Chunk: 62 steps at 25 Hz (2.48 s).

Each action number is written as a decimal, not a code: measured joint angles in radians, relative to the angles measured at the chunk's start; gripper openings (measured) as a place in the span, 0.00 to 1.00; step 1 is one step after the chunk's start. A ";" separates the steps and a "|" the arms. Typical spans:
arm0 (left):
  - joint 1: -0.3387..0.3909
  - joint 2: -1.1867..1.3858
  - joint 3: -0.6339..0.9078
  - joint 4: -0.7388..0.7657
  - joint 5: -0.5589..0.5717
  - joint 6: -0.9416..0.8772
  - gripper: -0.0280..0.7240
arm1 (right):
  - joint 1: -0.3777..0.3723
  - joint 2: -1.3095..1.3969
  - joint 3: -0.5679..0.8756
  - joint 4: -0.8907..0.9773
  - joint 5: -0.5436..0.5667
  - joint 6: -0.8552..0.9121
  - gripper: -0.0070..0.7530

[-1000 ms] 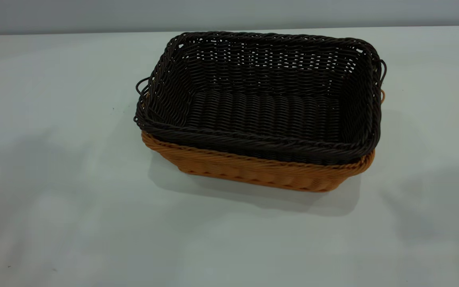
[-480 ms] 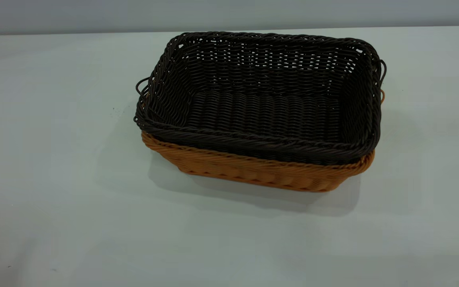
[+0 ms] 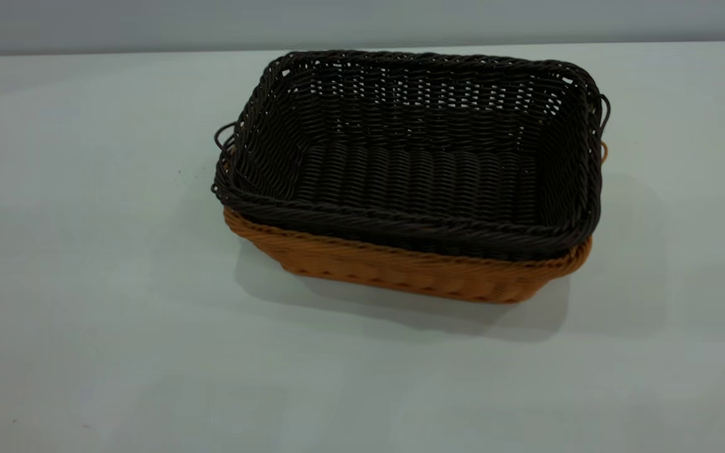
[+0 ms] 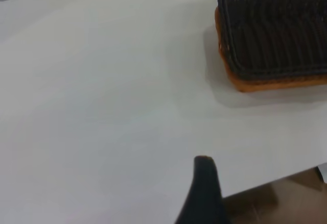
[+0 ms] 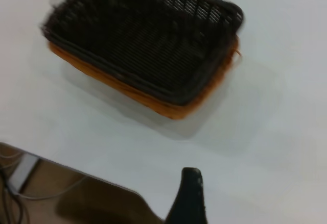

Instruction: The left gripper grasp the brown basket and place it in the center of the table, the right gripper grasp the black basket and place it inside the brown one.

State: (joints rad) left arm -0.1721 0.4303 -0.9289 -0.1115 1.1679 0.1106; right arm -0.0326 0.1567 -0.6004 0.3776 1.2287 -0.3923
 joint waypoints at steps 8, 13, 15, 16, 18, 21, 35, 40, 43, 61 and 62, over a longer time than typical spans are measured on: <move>0.000 -0.248 0.180 0.050 0.000 0.000 0.75 | 0.022 -0.107 0.086 -0.062 -0.039 0.014 0.79; 0.000 -0.340 0.226 0.067 0.000 -0.017 0.75 | 0.040 -0.166 0.109 -0.114 -0.067 0.044 0.79; 0.000 -0.371 0.227 0.070 0.000 -0.034 0.75 | 0.044 -0.173 0.116 -0.118 -0.073 0.046 0.79; 0.000 -0.387 0.227 0.070 0.000 -0.039 0.75 | 0.048 -0.173 0.118 -0.121 -0.075 0.050 0.79; 0.000 -0.412 0.230 0.073 0.000 -0.043 0.75 | 0.052 -0.173 0.119 -0.123 -0.077 0.051 0.79; 0.000 -0.440 0.262 0.084 -0.001 -0.045 0.75 | 0.054 -0.173 0.119 -0.123 -0.078 0.051 0.79; 0.000 -0.453 0.439 0.091 -0.054 -0.046 0.75 | 0.054 -0.173 0.119 -0.123 -0.079 0.052 0.79; 0.000 -0.453 0.439 0.092 -0.054 -0.046 0.75 | 0.054 -0.173 0.119 -0.123 -0.079 0.052 0.79; 0.000 -0.453 0.439 0.093 -0.054 -0.046 0.75 | 0.054 -0.173 0.119 -0.123 -0.079 0.052 0.79; 0.149 -0.453 0.439 0.095 -0.056 -0.096 0.75 | 0.054 -0.173 0.119 -0.123 -0.079 0.051 0.79; 0.149 -0.453 0.439 0.095 -0.056 -0.096 0.75 | 0.054 -0.173 0.119 -0.123 -0.079 0.051 0.79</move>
State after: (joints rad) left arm -0.0229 -0.0226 -0.4894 -0.0161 1.1116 0.0143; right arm 0.0217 -0.0160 -0.4817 0.2548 1.1493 -0.3414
